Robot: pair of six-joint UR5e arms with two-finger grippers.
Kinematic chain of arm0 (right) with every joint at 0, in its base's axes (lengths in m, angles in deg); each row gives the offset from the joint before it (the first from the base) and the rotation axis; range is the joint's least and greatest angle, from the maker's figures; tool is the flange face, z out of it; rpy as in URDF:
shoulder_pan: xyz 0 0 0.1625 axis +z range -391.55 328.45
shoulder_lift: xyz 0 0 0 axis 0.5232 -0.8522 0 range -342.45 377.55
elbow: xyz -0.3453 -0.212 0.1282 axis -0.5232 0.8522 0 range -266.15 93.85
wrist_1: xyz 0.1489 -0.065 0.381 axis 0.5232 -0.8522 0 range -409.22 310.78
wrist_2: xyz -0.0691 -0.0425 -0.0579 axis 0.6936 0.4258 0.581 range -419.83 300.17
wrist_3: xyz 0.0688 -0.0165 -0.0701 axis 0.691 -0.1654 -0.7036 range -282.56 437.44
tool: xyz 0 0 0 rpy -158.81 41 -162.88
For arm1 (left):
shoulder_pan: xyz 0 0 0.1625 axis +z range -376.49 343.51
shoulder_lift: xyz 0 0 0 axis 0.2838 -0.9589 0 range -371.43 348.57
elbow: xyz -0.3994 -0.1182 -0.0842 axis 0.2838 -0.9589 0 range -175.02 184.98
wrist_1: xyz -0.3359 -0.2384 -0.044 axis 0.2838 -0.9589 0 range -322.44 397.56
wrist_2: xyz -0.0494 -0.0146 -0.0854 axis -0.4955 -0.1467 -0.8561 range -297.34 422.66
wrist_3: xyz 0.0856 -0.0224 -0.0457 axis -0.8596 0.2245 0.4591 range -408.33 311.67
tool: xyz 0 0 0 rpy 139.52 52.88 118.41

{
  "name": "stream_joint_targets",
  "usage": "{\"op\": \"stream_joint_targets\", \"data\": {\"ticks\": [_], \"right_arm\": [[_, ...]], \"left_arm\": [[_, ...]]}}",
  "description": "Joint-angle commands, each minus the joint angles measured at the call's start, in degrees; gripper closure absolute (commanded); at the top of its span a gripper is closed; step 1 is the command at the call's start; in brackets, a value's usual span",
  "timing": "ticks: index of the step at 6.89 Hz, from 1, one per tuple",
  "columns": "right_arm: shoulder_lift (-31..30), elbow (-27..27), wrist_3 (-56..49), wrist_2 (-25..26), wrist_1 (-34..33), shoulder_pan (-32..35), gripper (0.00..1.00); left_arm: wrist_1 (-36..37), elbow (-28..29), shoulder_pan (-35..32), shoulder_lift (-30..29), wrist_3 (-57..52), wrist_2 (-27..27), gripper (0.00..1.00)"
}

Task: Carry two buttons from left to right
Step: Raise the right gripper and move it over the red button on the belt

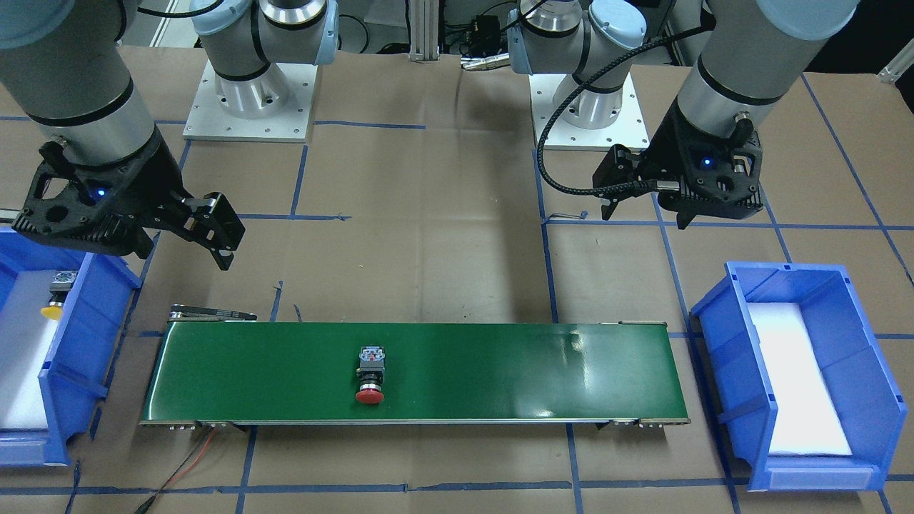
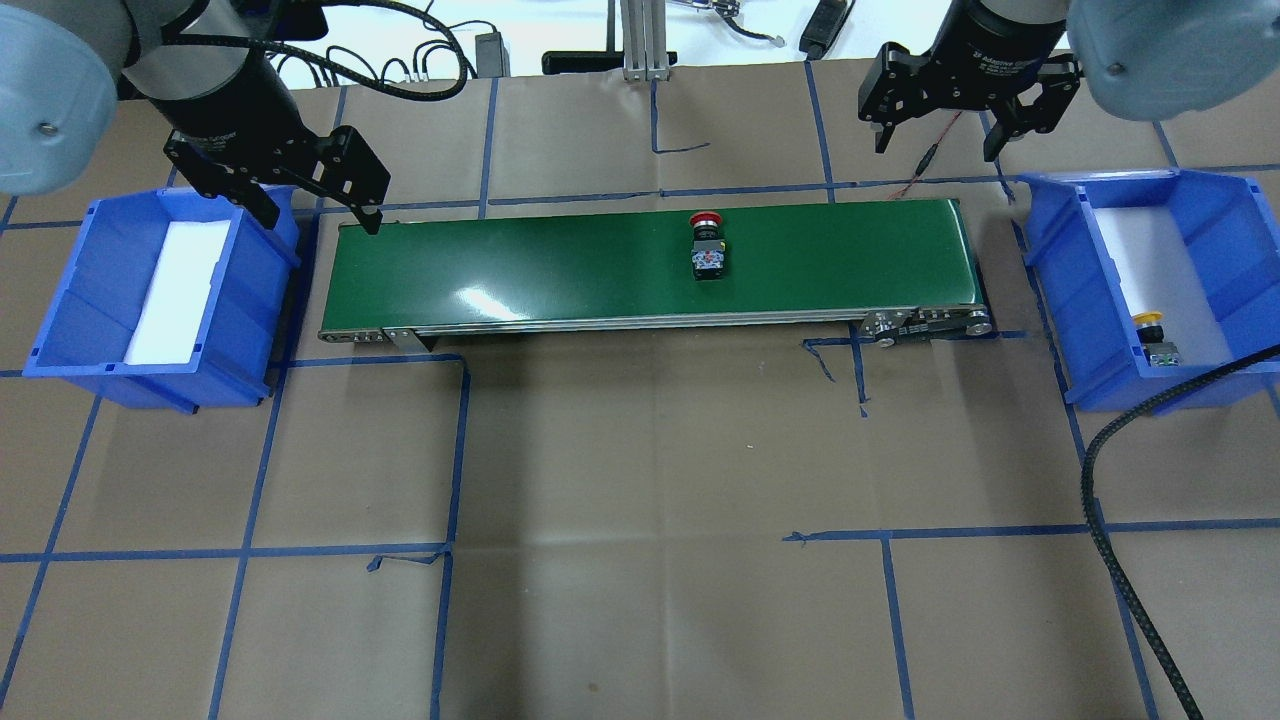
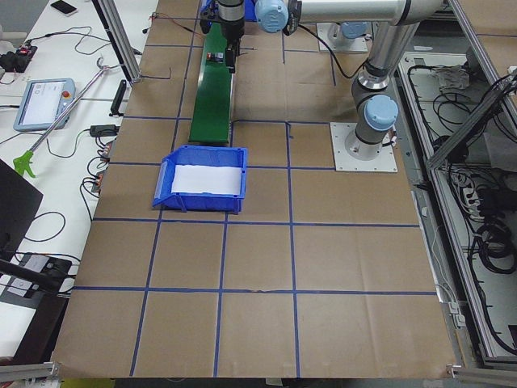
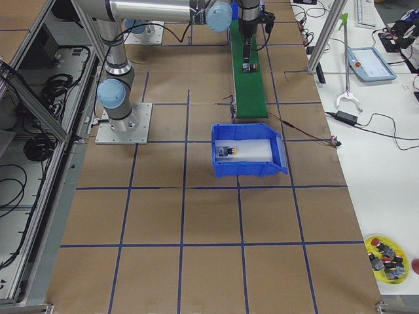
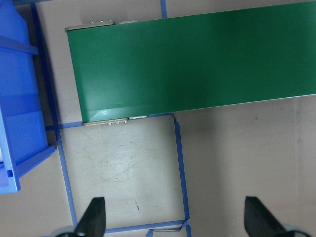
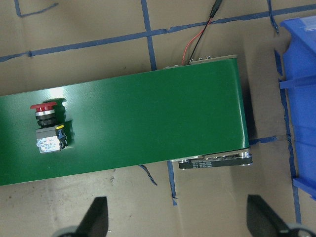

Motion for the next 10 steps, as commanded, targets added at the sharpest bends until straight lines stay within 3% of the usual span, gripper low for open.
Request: {"op": "stream_joint_targets", "data": {"ticks": [1, 4, 5, 7, 10], "right_arm": [[0.2, 0.0, 0.0, -0.2, -0.1, 0.1, 0.0], [0.9, -2.1, -0.1, -1.6, -0.2, 0.1, 0.0], [1.0, -3.5, -0.1, -6.2, -1.2, 0.1, 0.0], [3.7, -6.4, -0.4, -6.9, -8.7, 0.1, 0.01], [10.5, -6.5, 0.0, -7.0, -16.0, 0.4, 0.0]], "left_arm": [[0.0, 0.1, 0.0, -0.1, 0.0, 0.0, 0.0], [0.1, 0.2, 0.0, 0.1, 0.4, 0.1, 0.0], [0.1, 0.3, 0.0, 0.0, 2.0, 0.1, 0.0], [0.1, 0.3, 0.0, 0.1, 2.7, 0.1, 0.0], [0.0, 0.3, 0.0, 0.0, 4.7, 0.0, 0.0]]}}
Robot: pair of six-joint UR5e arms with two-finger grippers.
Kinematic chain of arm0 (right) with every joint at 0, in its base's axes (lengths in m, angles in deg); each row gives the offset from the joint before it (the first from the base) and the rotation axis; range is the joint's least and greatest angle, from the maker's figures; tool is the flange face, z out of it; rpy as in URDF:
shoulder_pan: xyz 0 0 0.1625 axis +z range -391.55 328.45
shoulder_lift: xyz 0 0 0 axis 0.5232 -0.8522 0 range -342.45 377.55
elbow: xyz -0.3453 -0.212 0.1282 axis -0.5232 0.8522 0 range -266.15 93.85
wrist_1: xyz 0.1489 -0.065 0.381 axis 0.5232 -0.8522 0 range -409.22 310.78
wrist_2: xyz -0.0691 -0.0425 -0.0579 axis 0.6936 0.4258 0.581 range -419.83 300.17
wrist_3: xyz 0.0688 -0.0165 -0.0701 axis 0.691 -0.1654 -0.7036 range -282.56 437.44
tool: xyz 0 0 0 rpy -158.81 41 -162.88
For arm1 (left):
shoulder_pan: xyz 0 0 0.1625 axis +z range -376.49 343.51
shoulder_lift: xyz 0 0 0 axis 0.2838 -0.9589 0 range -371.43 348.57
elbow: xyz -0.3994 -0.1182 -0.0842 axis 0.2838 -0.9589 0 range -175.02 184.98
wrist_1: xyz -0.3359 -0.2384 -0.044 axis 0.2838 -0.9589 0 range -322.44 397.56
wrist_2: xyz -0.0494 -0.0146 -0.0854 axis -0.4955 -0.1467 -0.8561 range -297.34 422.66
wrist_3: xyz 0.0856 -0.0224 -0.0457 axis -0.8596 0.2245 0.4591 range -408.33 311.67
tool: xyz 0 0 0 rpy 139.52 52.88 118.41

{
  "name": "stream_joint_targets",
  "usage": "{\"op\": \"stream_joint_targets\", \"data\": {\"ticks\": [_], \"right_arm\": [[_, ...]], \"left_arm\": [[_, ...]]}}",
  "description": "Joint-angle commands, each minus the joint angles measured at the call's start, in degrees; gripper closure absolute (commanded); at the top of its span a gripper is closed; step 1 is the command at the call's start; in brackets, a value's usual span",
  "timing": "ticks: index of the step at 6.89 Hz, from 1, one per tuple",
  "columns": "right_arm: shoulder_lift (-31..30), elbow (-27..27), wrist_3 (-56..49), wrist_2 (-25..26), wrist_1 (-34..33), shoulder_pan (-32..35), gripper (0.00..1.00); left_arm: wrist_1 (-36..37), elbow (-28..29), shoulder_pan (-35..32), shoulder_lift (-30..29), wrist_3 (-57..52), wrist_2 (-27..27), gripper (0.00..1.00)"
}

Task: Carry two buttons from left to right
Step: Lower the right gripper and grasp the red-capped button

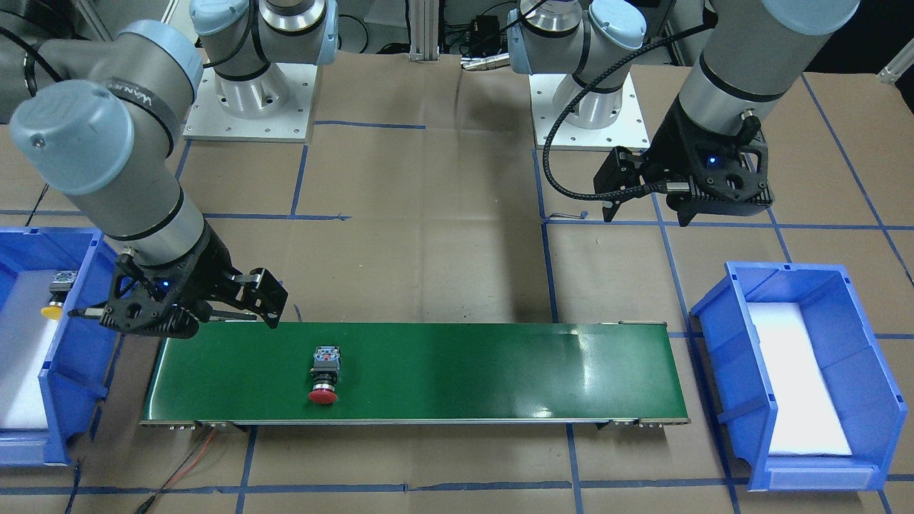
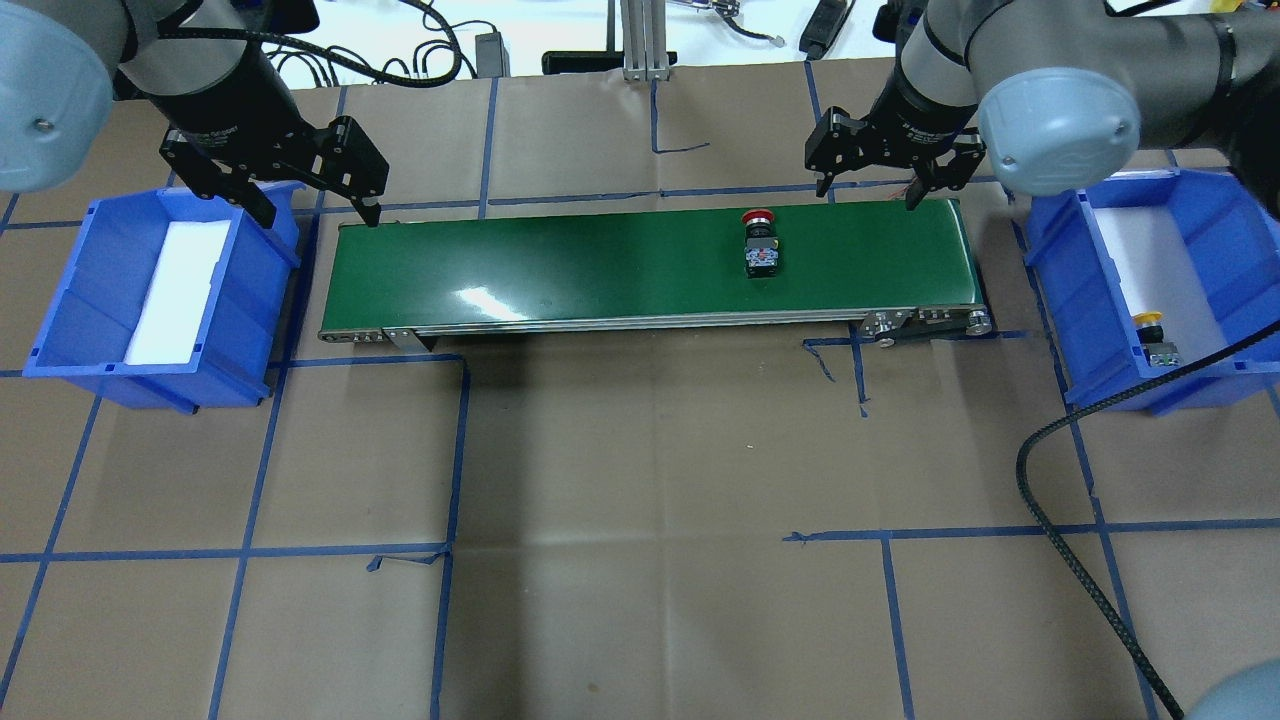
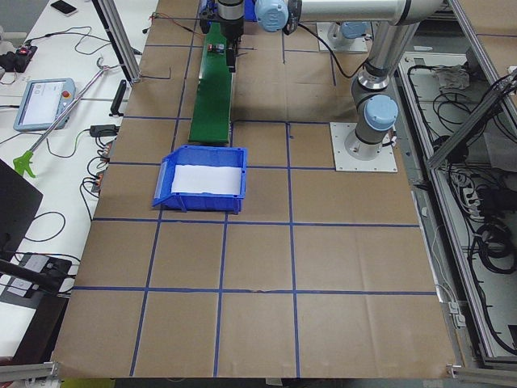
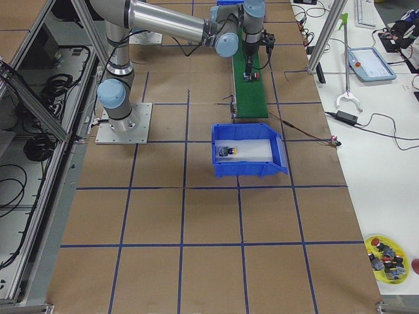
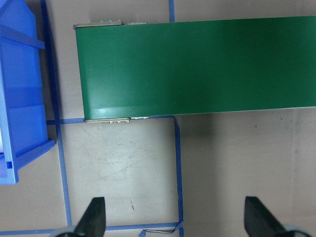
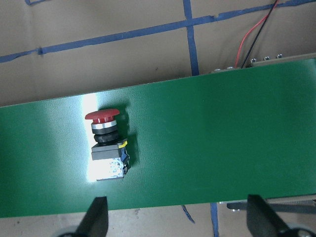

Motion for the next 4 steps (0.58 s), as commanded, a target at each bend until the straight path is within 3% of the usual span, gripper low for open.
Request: {"op": "stream_joint_targets", "data": {"ticks": [1, 4], "right_arm": [[4.1, 0.0, 0.3, 0.0, -3.0, 0.4, 0.01], [8.4, 0.6, 0.3, -0.8, -6.8, 1.6, 0.01]], "left_arm": [[0.0, 0.0, 0.0, -0.1, 0.3, 0.0, 0.0], [-0.1, 0.0, 0.0, -0.1, 0.1, 0.1, 0.0]]}}
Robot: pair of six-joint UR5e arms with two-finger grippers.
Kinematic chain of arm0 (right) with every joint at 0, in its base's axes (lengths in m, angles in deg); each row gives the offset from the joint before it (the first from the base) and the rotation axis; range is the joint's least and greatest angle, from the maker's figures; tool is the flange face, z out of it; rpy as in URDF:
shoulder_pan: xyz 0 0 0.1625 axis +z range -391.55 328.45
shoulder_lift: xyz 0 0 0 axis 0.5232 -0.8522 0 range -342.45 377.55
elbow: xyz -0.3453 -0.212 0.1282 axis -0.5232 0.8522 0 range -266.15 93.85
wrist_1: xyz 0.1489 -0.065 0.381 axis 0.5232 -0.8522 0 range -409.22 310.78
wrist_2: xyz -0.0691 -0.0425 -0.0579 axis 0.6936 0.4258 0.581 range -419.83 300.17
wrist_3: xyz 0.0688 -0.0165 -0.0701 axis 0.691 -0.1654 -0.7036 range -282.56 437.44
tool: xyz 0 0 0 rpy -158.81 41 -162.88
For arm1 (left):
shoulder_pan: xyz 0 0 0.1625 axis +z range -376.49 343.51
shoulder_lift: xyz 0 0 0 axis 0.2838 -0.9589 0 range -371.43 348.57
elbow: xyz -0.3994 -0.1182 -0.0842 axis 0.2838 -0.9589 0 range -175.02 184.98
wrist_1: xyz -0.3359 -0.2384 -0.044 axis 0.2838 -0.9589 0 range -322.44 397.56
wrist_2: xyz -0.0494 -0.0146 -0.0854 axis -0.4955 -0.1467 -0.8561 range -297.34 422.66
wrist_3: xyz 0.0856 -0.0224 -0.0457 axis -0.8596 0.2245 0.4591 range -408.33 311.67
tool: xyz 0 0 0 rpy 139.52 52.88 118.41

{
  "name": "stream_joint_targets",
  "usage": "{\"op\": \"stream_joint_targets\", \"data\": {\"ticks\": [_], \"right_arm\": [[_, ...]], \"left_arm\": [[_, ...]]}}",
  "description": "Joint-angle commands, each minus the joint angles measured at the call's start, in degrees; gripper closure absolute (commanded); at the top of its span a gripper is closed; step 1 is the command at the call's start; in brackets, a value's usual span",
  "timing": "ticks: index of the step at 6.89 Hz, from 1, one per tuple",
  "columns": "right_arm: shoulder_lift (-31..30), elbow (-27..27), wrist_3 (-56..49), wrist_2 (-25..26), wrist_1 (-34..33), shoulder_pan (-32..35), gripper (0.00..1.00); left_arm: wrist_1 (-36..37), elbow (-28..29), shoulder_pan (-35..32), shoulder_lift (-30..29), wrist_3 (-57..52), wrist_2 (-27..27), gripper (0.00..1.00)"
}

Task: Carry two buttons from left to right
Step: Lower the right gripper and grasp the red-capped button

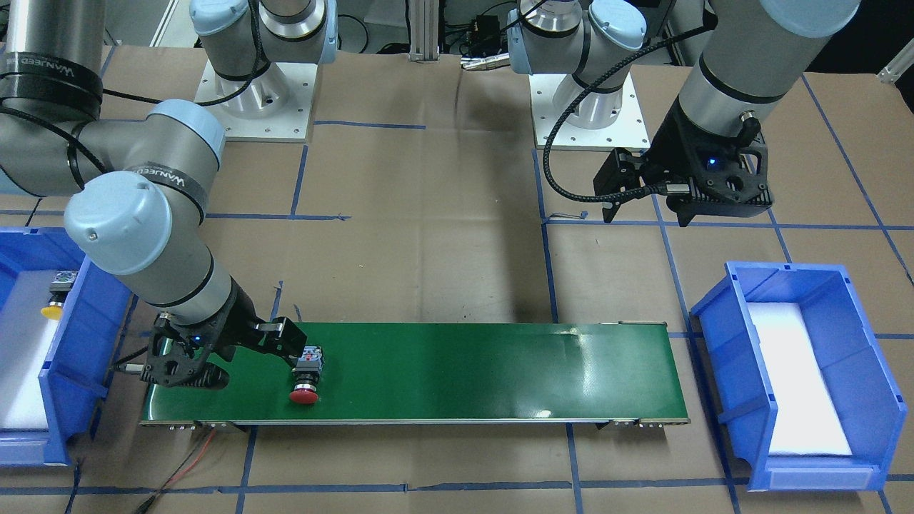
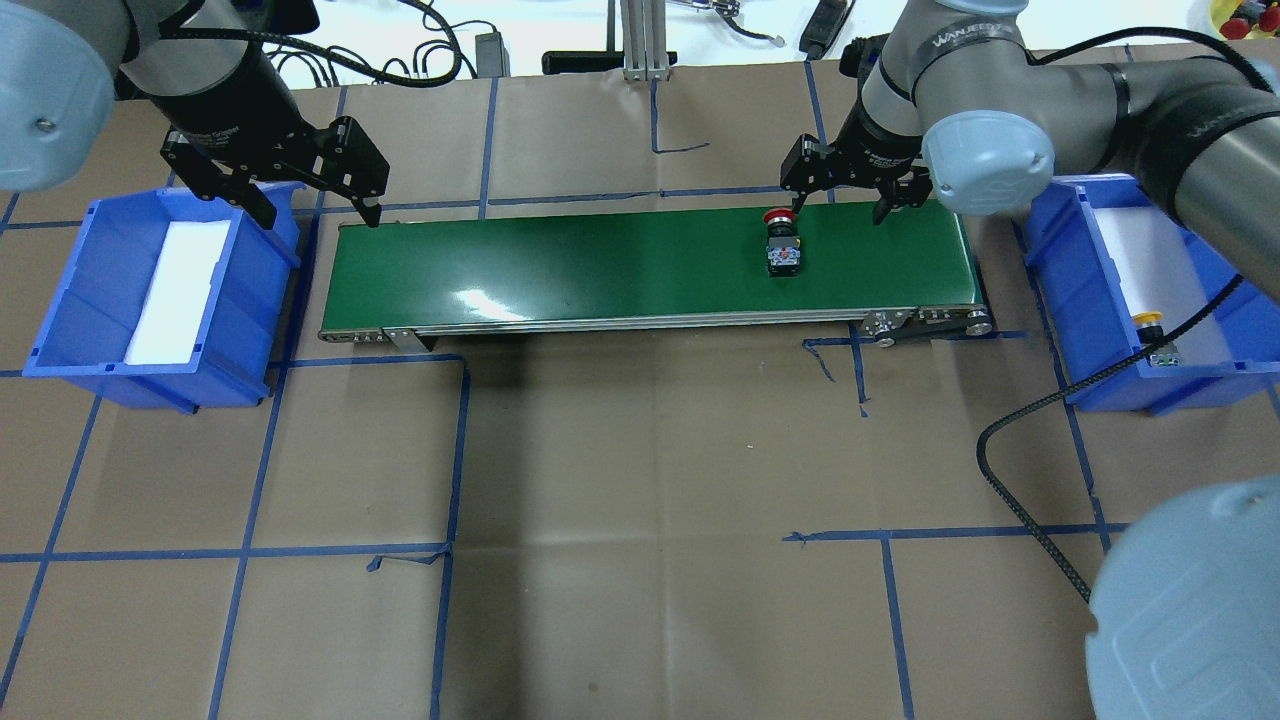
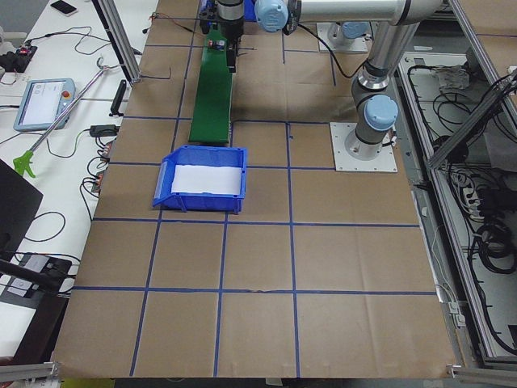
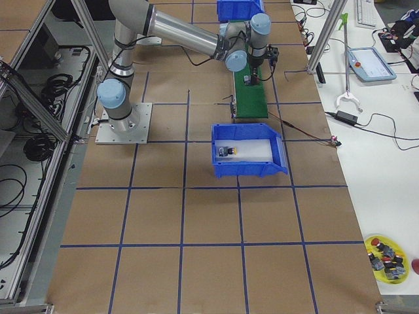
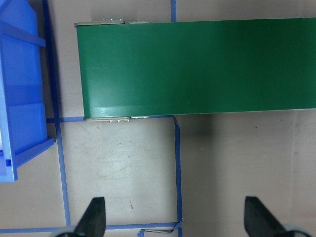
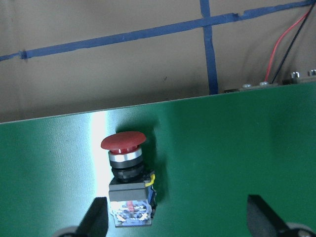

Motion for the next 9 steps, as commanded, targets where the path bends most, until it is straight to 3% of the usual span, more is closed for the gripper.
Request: {"op": "stream_joint_targets", "data": {"ticks": [1, 4, 5, 6, 7, 8, 9], "right_arm": [[2.0, 0.3, 0.0, 0.0, -2.0, 0.5, 0.0], [5.3, -0.5, 0.0, 0.1, -3.1, 0.5, 0.01], [5.7, -0.5, 0.0, 0.7, -3.0, 0.5, 0.1], [5.5, -0.4, -0.7, 1.0, -2.3, 0.5, 0.48], [5.1, -0.6, -1.0, 1.1, -1.8, 0.2, 0.75], [4.8, -0.3, -1.2, 1.3, 1.8, -0.1, 0.93], [4.0, 0.1, -3.5, 4.2, 2.5, -0.7, 0.95]], "left_arm": [[0.0, 0.0, 0.0, 0.0, 0.0, 0.0, 0.0], [0.0, 0.1, 0.0, -0.2, 0.0, 0.0, 0.0], [0.0, 0.2, 0.0, -0.2, 0.0, 0.0, 0.0], [0.0, 0.3, 0.0, -0.2, 0.0, 0.0, 0.0], [0.0, 0.3, 0.0, -0.2, 0.0, 0.0, 0.0], [0.0, 0.3, 0.0, -0.3, 0.0, 0.0, 0.0], [0.0, 0.3, 0.0, -0.3, 0.0, 0.0, 0.0]]}}
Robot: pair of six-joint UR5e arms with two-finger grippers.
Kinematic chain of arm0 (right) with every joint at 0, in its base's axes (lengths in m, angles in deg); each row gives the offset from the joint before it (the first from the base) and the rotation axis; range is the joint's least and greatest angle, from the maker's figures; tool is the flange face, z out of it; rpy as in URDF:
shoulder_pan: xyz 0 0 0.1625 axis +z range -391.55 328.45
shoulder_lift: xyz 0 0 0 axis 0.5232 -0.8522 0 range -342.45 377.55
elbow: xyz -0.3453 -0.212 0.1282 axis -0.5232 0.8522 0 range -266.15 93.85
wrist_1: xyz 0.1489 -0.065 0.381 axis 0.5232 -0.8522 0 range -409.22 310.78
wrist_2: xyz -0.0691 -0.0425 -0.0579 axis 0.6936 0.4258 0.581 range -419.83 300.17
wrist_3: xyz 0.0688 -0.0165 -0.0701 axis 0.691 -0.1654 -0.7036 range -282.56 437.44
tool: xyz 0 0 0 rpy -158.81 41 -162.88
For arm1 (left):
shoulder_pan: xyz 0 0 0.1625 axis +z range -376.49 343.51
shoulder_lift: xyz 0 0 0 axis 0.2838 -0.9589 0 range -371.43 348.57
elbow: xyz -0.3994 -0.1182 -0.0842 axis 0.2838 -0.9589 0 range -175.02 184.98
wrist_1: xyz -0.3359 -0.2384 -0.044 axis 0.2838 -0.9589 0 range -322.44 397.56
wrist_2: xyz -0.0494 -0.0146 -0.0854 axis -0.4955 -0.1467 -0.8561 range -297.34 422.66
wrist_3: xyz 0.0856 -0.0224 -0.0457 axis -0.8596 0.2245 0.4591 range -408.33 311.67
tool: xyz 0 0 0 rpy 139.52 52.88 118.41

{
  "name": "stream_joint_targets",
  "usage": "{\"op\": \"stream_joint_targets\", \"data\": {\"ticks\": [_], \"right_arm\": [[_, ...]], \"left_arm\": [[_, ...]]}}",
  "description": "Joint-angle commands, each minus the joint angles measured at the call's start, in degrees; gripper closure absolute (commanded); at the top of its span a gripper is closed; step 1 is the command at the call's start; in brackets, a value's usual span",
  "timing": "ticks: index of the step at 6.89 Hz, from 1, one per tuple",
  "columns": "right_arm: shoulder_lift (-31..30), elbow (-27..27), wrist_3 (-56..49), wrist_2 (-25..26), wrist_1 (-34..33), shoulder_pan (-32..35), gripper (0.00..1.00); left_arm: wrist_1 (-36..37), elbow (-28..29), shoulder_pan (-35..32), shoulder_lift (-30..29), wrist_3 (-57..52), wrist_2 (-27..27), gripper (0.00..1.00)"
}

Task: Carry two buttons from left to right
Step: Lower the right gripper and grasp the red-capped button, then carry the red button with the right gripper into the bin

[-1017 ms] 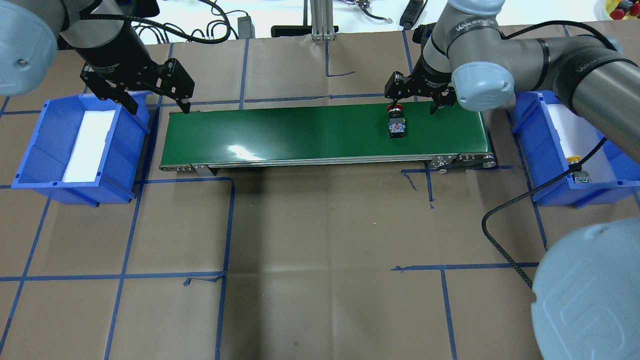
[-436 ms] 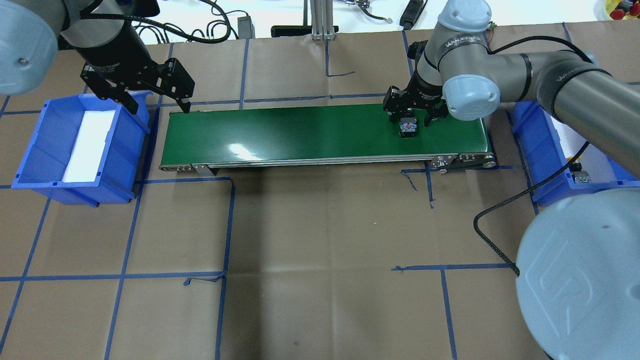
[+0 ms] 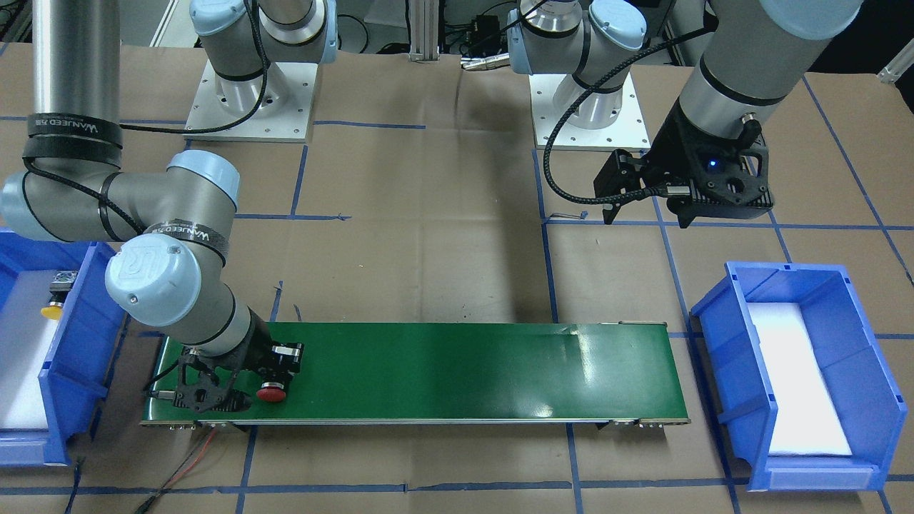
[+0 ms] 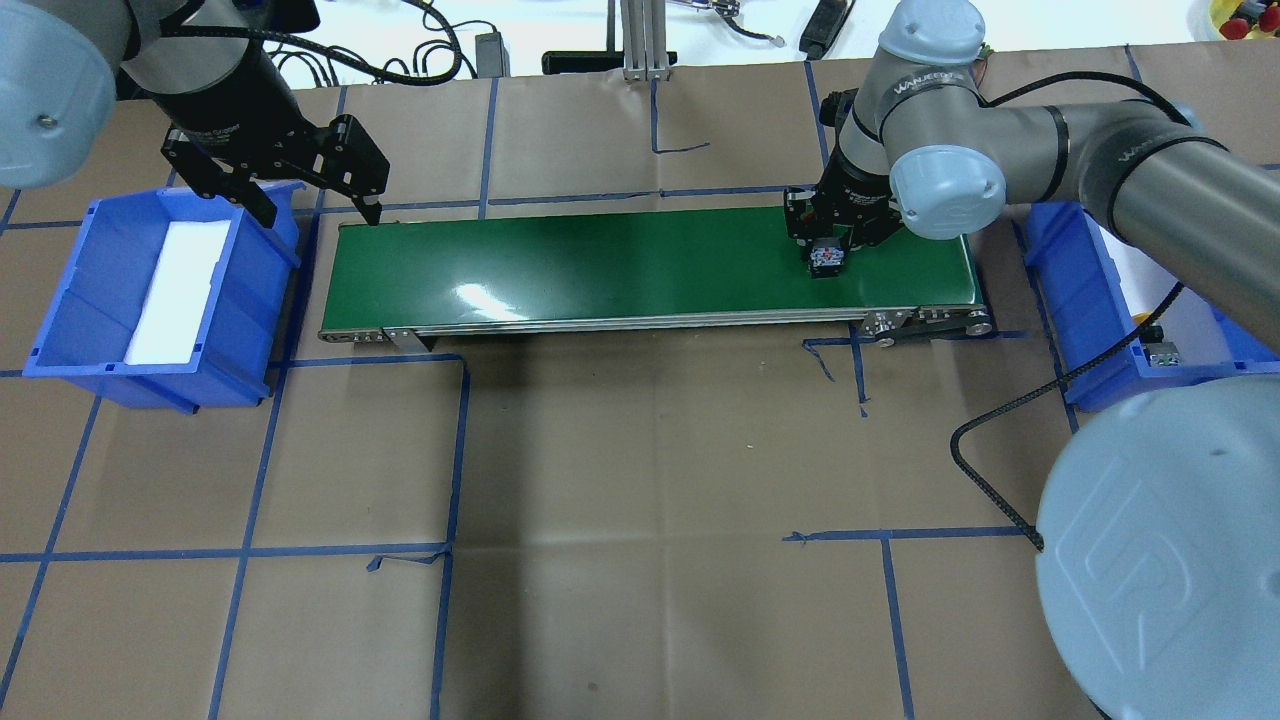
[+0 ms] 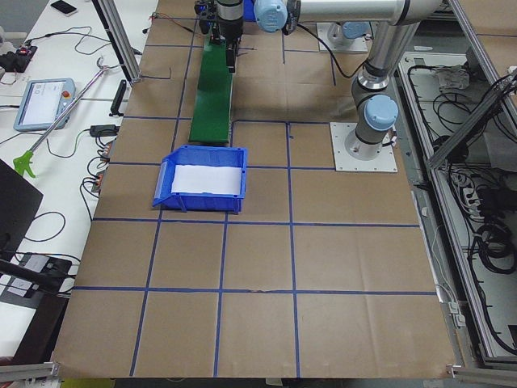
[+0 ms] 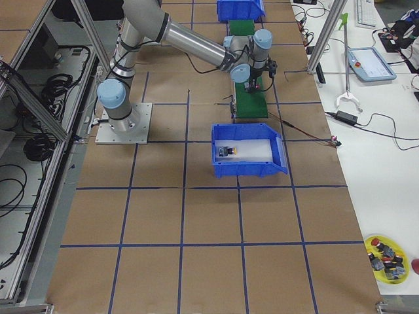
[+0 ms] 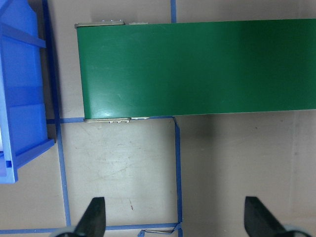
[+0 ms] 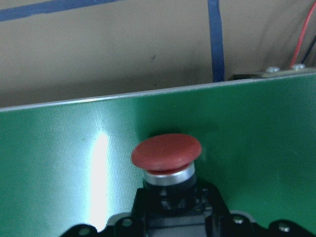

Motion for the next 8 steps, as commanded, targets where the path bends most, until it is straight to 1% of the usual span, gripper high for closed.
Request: {"op": "stream_joint_targets", "data": {"ticks": [1, 2, 3, 4, 5, 6, 7, 8], "right_arm": [[-3.2, 0.8, -4.4, 5.6, 1.9, -2.2, 0.95], [-6.6, 0.9, -6.6, 5.8, 3.8, -4.8, 0.95], [-9.6, 2.8, -9.0, 5.5, 7.6, -8.7, 0.94], [-10.5, 7.3, -10.5, 5.6, 13.5, -12.9, 0.93], [-10.2, 12.5, -18.3, 5.7, 18.5, -17.1, 0.93], [-9.3, 14.5, -25.8, 5.8, 18.7, -20.6, 0.93], [-8.4, 14.6, -31.9, 5.9, 18.2, -23.8, 0.94], [-6.5, 14.5, -35.8, 5.7, 17.8, -25.7, 0.94]], "left_arm": [[0.0, 0.0, 0.0, 0.0, 0.0, -0.1, 0.0], [0.0, 0.1, 0.0, 0.0, 0.0, -0.1, 0.0], [0.0, 0.0, 0.0, 0.0, 0.0, -0.1, 0.0], [0.0, 0.1, 0.0, 0.0, 0.0, -0.1, 0.0], [0.0, 0.1, 0.0, 0.0, 0.0, -0.1, 0.0], [0.0, 0.2, 0.0, -0.1, 0.0, -0.1, 0.0], [0.0, 0.2, 0.0, -0.1, 0.0, -0.1, 0.0], [0.0, 0.3, 0.0, -0.2, 0.2, -0.1, 0.0]]}}
